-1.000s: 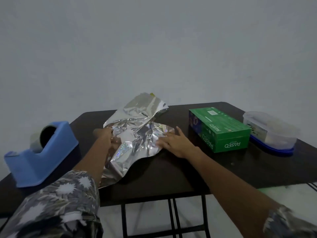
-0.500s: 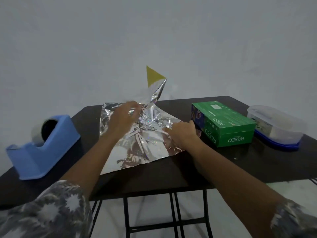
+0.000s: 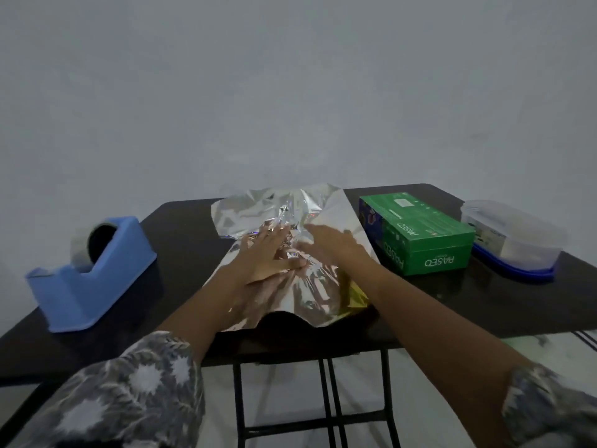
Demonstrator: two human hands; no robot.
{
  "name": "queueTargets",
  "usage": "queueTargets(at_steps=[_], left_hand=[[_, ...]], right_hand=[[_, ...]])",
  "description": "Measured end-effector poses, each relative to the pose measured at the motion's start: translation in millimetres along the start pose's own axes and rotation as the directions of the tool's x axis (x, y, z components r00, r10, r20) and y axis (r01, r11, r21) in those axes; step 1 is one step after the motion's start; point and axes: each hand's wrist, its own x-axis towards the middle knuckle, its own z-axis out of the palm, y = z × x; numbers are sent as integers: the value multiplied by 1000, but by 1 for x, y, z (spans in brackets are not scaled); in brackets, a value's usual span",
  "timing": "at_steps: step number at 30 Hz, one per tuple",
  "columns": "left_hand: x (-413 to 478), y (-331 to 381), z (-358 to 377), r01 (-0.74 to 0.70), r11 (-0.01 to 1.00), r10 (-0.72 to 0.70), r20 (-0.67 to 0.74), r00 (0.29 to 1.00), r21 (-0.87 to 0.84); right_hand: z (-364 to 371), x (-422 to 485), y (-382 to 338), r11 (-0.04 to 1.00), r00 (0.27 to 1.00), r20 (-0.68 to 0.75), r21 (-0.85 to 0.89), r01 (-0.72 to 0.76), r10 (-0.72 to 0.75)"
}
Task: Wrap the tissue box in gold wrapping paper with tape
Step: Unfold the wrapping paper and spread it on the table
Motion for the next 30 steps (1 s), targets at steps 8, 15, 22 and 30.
queueTargets(at_steps=[8,15,22,30], left_hand=[[-20,-33,-15,25,931,-73,-118,990,-363],[-23,-31,-16,48,979,-149,-528,836,-200],[-31,-43,-21,216,964,-258,-342,903,-156],[-32,-38,-17,237,972,-236,96,967,4]], right_hand=[[35,9,25,982,989,120,160,-99,81],[36,25,35,980,980,97,85,-179,171],[28,33,17,985,988,-129,160,-68,89],[53,26,18,998,997,56,32,57,-59]])
